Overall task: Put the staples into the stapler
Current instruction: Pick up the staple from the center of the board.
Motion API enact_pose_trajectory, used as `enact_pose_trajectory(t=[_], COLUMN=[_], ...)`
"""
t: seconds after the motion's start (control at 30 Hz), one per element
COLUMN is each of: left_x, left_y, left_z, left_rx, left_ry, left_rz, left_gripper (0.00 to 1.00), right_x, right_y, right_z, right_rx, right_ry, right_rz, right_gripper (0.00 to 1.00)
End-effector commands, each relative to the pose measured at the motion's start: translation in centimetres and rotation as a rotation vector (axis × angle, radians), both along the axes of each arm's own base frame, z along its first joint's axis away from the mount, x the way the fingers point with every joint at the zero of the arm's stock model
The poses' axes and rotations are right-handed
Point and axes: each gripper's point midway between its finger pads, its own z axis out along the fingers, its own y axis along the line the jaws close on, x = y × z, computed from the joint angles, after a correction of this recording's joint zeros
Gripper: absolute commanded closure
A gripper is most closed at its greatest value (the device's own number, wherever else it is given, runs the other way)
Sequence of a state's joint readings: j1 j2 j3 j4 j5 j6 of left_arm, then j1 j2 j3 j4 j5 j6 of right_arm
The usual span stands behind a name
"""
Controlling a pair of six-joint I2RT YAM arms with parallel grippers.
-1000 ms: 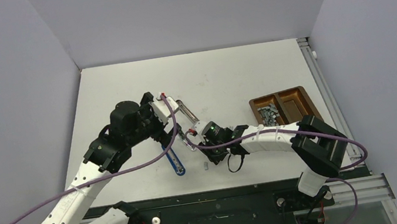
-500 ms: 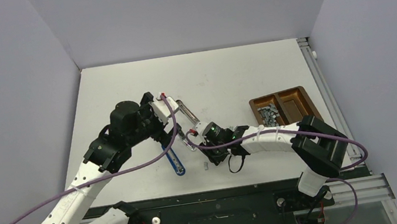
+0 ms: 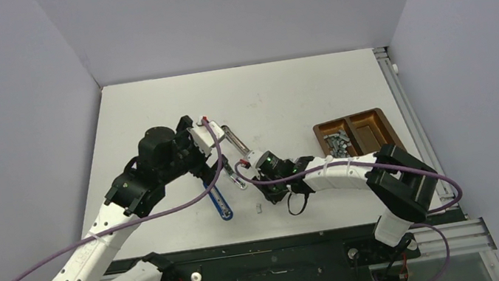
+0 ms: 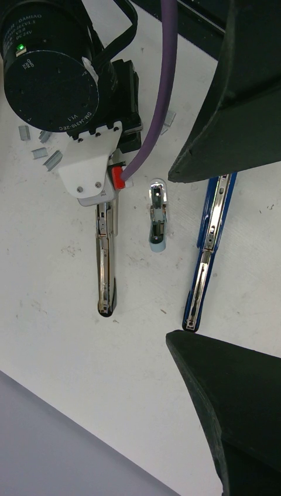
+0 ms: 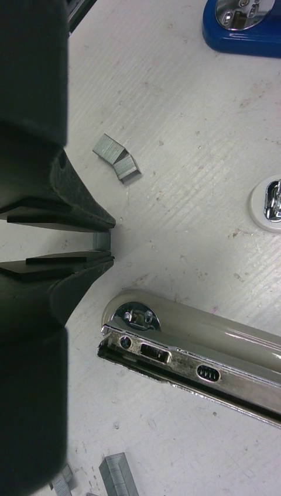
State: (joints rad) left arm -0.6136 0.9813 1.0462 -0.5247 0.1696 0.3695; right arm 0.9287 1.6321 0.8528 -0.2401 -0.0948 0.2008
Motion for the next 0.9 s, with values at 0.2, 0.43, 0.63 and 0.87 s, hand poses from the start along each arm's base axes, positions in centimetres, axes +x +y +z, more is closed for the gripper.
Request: enact_pose_trajectory(t=[0.2,0.43,0.63,0.87], left_x=[-0.2,-0.3,-0.5,-1.3], left_y=[0.0,-0.1,-0.1,-0.8], left_z=[2.8,2.8,2.7,3.8], left_rx=[-0.057,-0.071,-0.076,-0.124], left_ry=[-0.052,-0.039,-0.041,-0.079], left_rz=[-0.004,0.000,-0.005,-0.060], left_gripper=[0.04,0.04,0.04,0.04], right_x=[-0.1,0.3,1.1,3.5], right_y=[-0.3,0.7,1.8,2.8], right_z=[0.6,2.9,6.0,14.6], right_rx=[0.023,0.129,0.281,0.651], right_ry=[0.003,-0.024,-0.025,-0.029], right_rz=[-0.029,-0.078,-0.126,-0.189], right_gripper=[0.86,0.91,0.91,0.90])
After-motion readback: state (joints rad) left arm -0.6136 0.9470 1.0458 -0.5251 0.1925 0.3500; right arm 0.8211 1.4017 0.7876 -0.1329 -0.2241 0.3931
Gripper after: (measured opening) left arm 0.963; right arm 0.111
